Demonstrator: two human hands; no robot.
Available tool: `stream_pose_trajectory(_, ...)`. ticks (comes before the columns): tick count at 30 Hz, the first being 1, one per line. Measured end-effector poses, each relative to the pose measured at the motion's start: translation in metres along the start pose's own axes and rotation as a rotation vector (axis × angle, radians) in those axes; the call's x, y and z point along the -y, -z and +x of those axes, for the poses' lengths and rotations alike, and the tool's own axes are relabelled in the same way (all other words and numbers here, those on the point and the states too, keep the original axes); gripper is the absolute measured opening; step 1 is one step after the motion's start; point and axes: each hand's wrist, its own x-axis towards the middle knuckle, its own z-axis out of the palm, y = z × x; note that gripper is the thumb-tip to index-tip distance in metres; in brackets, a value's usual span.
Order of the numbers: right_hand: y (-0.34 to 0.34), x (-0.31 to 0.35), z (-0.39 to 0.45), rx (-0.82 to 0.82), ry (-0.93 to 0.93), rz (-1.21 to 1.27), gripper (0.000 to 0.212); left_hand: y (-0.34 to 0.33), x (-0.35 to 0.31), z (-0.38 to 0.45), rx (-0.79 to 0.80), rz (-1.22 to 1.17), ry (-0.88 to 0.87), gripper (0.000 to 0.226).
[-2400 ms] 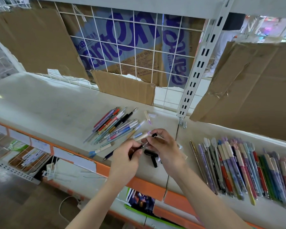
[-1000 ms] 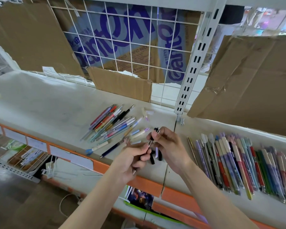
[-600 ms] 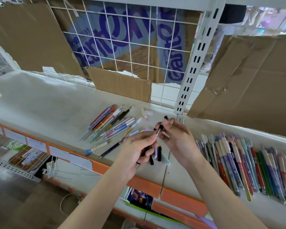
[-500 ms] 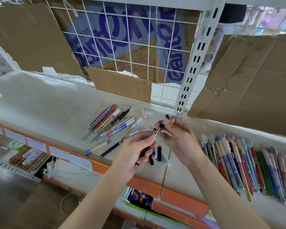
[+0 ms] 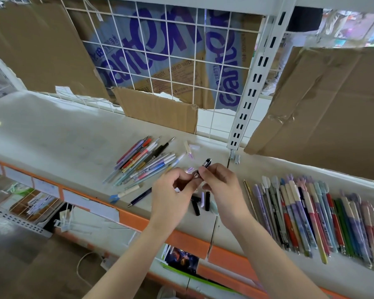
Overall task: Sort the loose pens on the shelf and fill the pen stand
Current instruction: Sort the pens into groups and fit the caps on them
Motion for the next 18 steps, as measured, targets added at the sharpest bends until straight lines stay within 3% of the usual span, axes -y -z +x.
stream_pose_trajectory(2, -0.004, 0.001, 0.001, -0.053, 0.006, -0.1, 0.019, -0.003, 0.002, -0.001, -0.045, 0.094, -0.057, 0.024)
stream_pose_trajectory(3, -0.004, 0.003, 0.002, -0.064, 0.017, -0.127, 0.019, -0.003, 0.001, 0.001, -0.018, 0.032, -0.014, 0.022)
stream_pose_trajectory(7, 0.008, 0.012, 0.016, 0.02, 0.004, -0.034, 0.025, 0.004, -0.018, 0.012, 0.246, -0.696, 0.53, 0.012)
stream_pose_trajectory(9, 0.012, 0.015, 0.021, 0.123, -0.055, 0.137, 0.026, 0.007, -0.021, 0.017, 0.35, -0.841, 0.647, 0.013)
stream_pose_trajectory(15, 0.014, 0.013, 0.022, 0.216, -0.13, 0.379, 0.015, 0.01, -0.025, 0.016, 0.387, -0.879, 0.659, 0.016)
stream_pose_trajectory(18, 0.013, 0.011, 0.021, 0.266, -0.129, 0.376, 0.012, 0.011, -0.023, 0.015, 0.401, -0.872, 0.648, 0.023)
